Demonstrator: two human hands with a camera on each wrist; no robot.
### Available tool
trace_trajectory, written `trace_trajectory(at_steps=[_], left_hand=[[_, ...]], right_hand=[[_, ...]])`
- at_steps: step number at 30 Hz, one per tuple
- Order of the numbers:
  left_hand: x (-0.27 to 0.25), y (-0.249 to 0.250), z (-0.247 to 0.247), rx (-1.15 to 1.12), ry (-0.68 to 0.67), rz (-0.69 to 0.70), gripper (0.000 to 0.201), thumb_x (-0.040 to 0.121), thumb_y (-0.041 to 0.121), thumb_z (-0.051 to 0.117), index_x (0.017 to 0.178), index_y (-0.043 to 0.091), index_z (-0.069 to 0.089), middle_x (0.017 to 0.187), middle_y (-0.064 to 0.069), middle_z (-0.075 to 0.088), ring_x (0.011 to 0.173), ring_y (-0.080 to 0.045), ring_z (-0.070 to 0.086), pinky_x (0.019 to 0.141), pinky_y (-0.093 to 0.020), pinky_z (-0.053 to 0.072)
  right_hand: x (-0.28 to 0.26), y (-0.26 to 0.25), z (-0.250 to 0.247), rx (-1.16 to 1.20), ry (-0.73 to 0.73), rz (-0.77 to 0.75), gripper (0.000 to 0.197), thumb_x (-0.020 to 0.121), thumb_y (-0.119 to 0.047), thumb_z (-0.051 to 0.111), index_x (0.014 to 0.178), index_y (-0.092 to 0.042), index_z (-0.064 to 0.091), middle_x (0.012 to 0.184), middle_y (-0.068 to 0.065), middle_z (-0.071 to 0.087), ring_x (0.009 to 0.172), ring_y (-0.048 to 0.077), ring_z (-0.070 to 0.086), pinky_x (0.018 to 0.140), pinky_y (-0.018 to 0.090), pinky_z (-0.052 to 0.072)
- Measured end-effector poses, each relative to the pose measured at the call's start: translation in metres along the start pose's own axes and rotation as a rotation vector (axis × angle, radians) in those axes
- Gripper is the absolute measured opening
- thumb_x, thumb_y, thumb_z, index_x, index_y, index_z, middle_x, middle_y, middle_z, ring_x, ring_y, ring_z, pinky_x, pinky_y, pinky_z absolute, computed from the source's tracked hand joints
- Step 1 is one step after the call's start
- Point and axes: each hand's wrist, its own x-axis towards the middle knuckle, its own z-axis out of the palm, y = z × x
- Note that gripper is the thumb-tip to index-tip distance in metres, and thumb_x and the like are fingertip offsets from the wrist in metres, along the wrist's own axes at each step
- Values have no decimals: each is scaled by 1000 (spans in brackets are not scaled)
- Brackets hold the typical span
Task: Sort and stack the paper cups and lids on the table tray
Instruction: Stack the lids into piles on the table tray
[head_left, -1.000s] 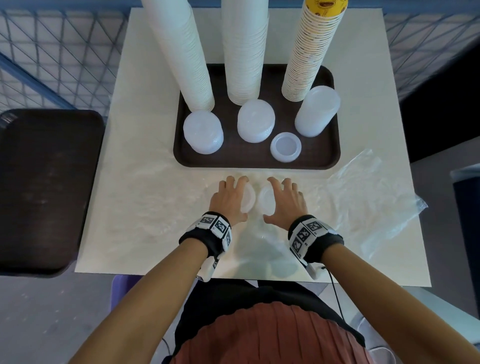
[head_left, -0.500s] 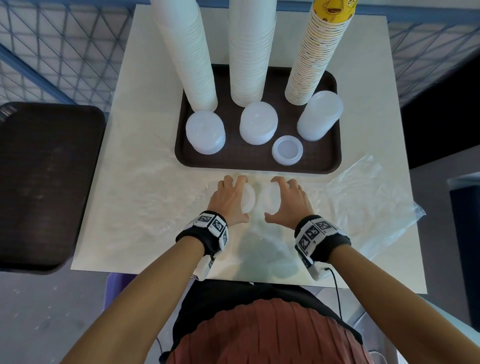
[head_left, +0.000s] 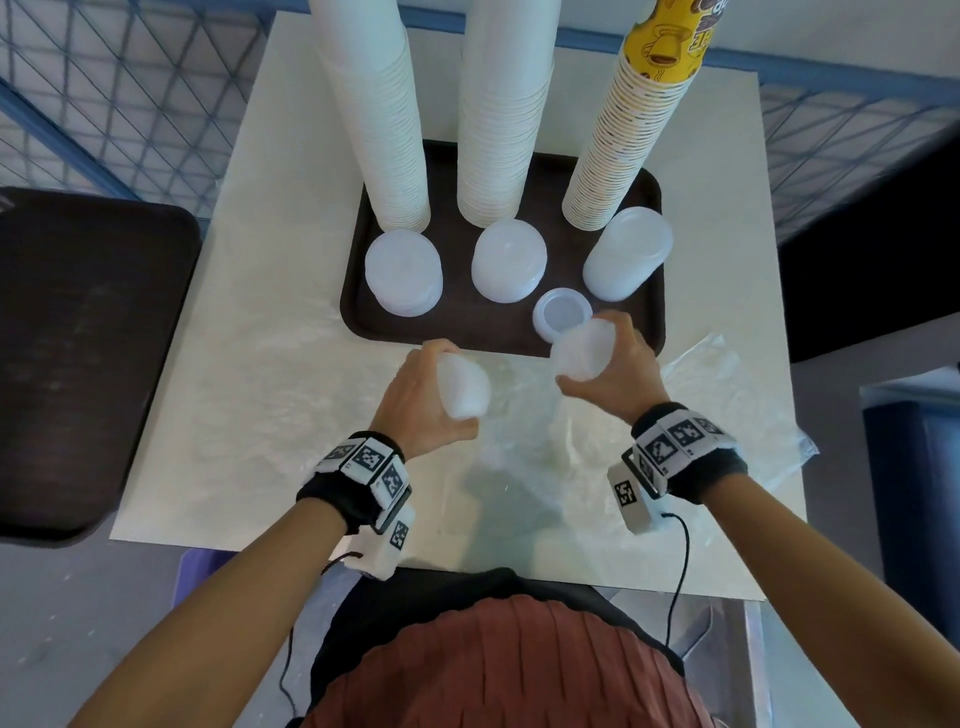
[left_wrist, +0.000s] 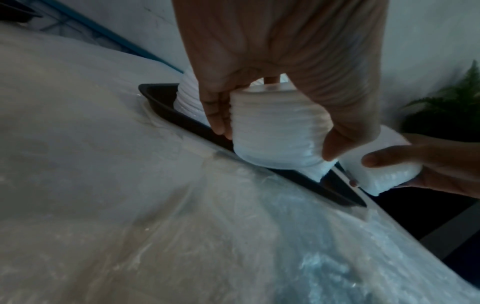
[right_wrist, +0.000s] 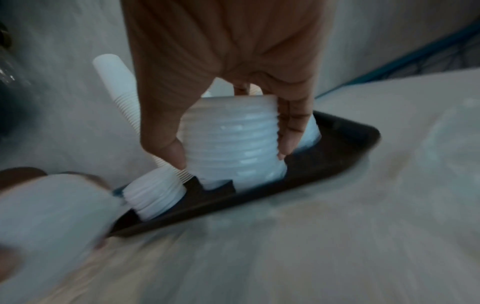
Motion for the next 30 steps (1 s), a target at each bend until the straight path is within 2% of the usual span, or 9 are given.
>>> trace_trajectory(at_steps=[6, 12, 16, 22, 30], left_hand=[[-19, -3, -9, -44, 8, -7, 87, 57, 27, 82, 128, 21, 33, 127, 0, 43, 111, -21, 48, 89, -29, 40], [-35, -10, -22, -93, -7, -32, 84, 53, 34, 76, 124, 26, 32, 125, 3, 41, 105, -15, 44, 88, -28, 38], [-40, -11, -27, -93, -19, -27, 84, 54, 33, 76, 125, 25, 32, 126, 6, 39, 106, -12, 41, 89, -26, 34], [-40, -10, -31, -100, -15, -34, 83, 57, 27, 80, 125, 26, 32, 126, 5, 40, 107, -13, 43, 88, -25, 33], [-41, -12, -32, -65, -25, -35, 82, 60, 23, 81, 126, 24, 33, 126, 3, 40, 106, -12, 42, 87, -24, 32]], right_hand=[[44, -22, 0, -203, -23, 31, 83, 64, -28, 80, 131, -18, 31, 125, 16, 42, 114, 37, 47, 92, 45, 43], [66, -28, 16, -317, -8, 36, 85, 63, -27, 80, 132, -16, 32, 123, 17, 41, 113, 39, 48, 89, 44, 46], [74, -29, 22, -341, -2, 43, 84, 63, -28, 80, 131, -15, 32, 122, 17, 41, 113, 39, 49, 88, 45, 47], [81, -32, 23, -368, -27, 41, 83, 64, -32, 80, 130, -14, 33, 120, 18, 45, 111, 38, 50, 87, 46, 47], [81, -29, 22, -369, -81, 1, 82, 62, -27, 81, 129, -15, 35, 121, 16, 42, 109, 41, 51, 87, 48, 46]])
